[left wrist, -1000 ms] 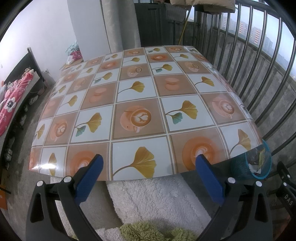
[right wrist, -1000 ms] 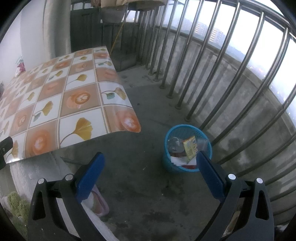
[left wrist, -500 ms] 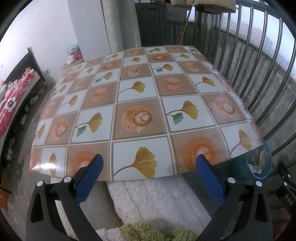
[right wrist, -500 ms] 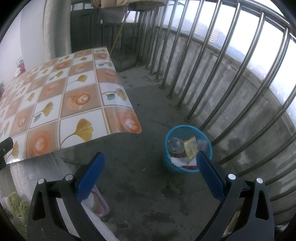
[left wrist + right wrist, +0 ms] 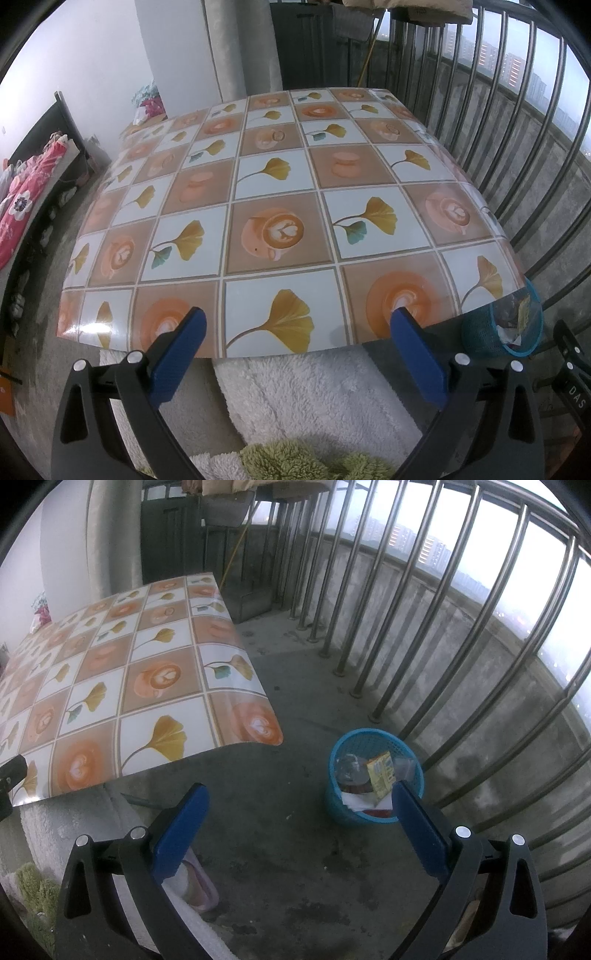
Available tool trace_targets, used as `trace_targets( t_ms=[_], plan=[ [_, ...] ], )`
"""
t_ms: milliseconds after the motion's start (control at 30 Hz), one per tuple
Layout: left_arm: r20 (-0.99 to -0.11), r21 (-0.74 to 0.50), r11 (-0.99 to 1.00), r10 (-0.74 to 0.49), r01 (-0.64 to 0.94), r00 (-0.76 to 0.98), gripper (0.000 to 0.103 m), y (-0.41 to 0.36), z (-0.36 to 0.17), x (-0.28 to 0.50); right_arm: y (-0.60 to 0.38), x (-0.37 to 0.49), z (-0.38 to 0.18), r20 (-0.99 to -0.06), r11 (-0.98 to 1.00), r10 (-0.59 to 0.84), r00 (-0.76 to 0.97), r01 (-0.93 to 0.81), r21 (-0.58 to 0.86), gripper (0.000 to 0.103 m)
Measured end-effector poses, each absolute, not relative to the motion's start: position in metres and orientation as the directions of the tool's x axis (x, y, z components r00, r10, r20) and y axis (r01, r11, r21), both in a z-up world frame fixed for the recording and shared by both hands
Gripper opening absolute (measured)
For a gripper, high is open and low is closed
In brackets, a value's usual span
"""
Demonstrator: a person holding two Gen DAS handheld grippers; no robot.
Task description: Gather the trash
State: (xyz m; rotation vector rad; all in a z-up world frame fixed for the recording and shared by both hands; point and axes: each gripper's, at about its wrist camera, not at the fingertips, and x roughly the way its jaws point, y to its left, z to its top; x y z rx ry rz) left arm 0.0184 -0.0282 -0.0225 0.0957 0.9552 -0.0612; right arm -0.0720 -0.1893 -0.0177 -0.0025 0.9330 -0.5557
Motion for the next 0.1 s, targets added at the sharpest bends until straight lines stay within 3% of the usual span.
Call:
trace_targets(
  t_ms=[100],
  plan=[
    [-0.817, 0.055, 0.994, -0.011, 0.096, 0.576, 0.098, -0.0272, -0.0228, 0.0189, -0.1892, -0.0723, -0.0177, -0.759, 0.86, -0.454, 0.466, 0.452, -0.236, 0.095]
  ],
)
